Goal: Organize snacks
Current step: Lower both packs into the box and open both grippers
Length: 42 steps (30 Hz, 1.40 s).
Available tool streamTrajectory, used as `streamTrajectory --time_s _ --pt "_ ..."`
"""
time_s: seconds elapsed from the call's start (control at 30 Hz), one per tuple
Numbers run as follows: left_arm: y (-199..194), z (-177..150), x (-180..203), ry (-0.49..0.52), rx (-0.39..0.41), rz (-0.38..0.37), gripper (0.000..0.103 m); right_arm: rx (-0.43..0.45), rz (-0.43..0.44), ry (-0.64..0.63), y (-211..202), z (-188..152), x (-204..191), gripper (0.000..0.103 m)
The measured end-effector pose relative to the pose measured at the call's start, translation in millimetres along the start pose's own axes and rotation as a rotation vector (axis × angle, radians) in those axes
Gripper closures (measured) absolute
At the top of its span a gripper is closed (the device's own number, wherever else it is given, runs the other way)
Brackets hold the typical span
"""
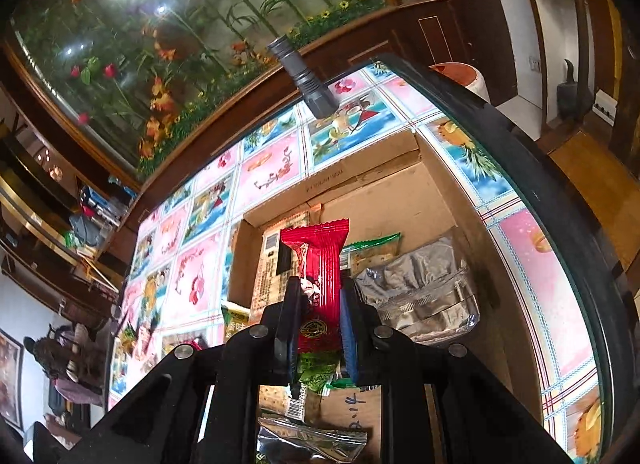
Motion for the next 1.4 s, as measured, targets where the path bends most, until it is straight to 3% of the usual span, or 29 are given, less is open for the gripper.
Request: streamTrajectory --time_s 0.7,1.4 --pt "13 -1 -18 -0.026 -0.012 0.043 0.065 0.005 -0.056 -0.043 5 -4 -9 0.084" --pt "13 -6 -10 0.004 -0.001 0.049 0.049 0.051 -0.037 -0.063 -4 -2 -17 0.082"
Point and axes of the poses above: each gripper's, at about its wrist camera, not at the fingertips, and y roughly the way its jaws point, x to its right, z to its top, the point moved 2 cm from there along y, roughly the way its jaws point, and after that the axes turned 13 degrees about -z, right-handed, at the moved point
